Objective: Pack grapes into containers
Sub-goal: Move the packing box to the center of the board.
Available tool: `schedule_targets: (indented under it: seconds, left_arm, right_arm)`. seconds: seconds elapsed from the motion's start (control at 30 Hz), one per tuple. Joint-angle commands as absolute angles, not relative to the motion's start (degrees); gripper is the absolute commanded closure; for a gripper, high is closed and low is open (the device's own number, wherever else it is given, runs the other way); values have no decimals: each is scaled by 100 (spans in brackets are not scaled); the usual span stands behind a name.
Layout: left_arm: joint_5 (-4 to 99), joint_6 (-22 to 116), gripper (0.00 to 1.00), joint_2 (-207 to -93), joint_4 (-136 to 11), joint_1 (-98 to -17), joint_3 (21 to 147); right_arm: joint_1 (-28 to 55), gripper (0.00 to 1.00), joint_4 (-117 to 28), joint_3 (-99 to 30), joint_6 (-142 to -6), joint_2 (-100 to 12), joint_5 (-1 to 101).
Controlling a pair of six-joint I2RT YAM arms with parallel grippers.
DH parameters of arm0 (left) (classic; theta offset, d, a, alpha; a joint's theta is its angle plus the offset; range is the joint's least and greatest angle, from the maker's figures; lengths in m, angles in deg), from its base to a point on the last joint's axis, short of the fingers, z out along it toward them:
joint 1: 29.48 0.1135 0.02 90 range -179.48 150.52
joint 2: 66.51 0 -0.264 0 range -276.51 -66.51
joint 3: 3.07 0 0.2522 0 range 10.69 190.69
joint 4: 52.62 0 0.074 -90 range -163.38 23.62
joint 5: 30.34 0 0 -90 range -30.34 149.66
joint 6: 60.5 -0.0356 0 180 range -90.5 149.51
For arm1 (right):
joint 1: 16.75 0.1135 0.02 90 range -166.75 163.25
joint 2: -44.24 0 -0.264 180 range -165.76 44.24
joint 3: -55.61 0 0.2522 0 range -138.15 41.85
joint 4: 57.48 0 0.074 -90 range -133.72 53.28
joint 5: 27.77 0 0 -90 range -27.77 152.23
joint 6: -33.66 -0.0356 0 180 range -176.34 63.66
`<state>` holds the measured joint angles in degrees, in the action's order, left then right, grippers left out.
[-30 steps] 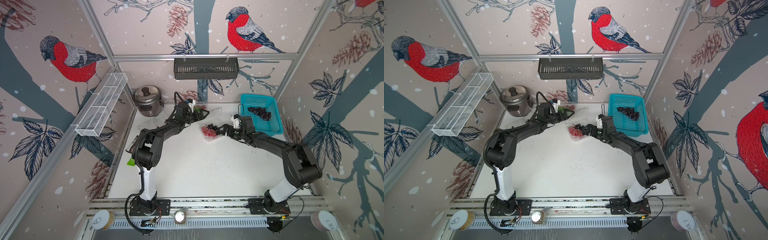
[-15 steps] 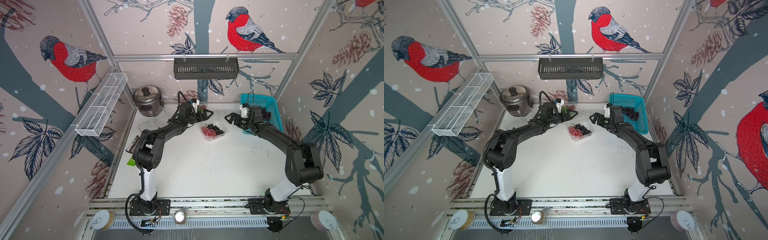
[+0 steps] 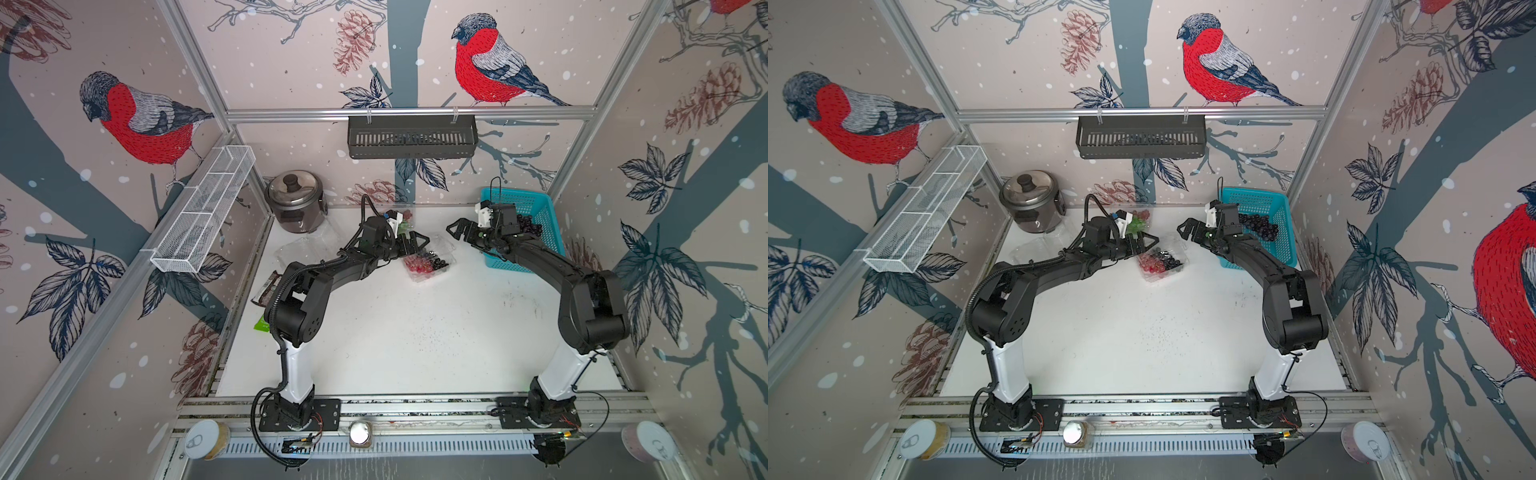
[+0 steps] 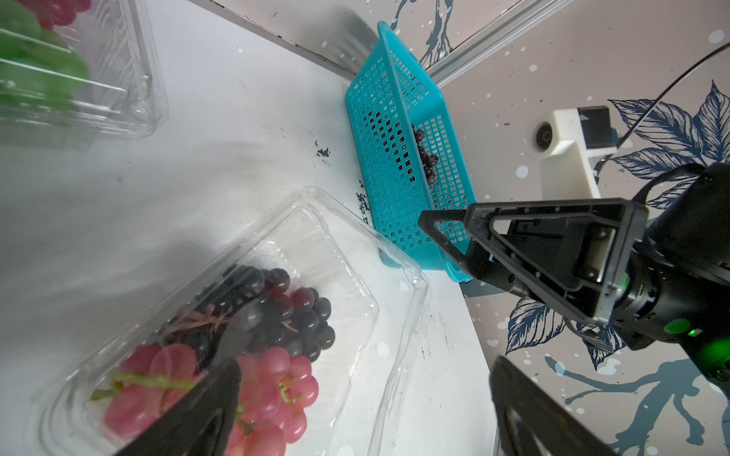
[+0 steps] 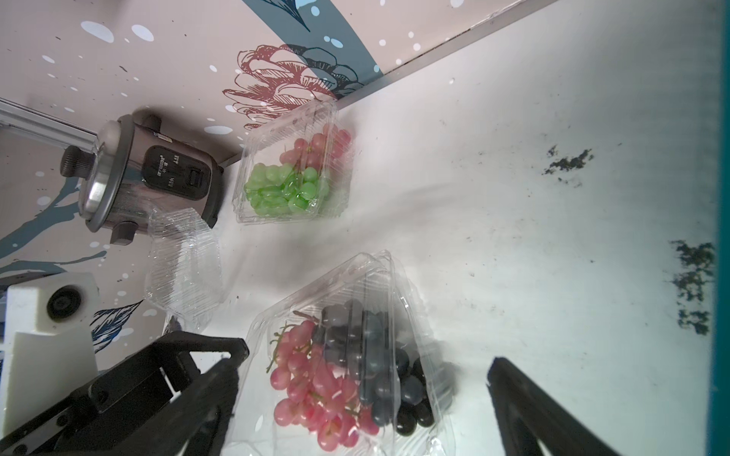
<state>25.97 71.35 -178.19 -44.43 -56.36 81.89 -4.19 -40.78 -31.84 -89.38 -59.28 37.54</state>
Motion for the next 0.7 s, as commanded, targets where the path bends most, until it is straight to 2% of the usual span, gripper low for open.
schedule_targets:
  seconds: [0.0, 0.37, 0.67]
  left_arm:
    - [2622, 7198, 3, -17735, -4047, -5679, 8125]
    - [2628, 7235, 3, -17620, -3961, -5726, 7817]
    - [2671, 7254, 3, -17517, -3957, -5726, 7637]
  right_arm:
    - [-286, 0, -3919, -3367, -8803, -6165, 3867]
    - [104, 0, -3909, -3420, -8588, -6867, 4061]
    - [377, 6, -4271, -3019, -8790, -6894, 3896]
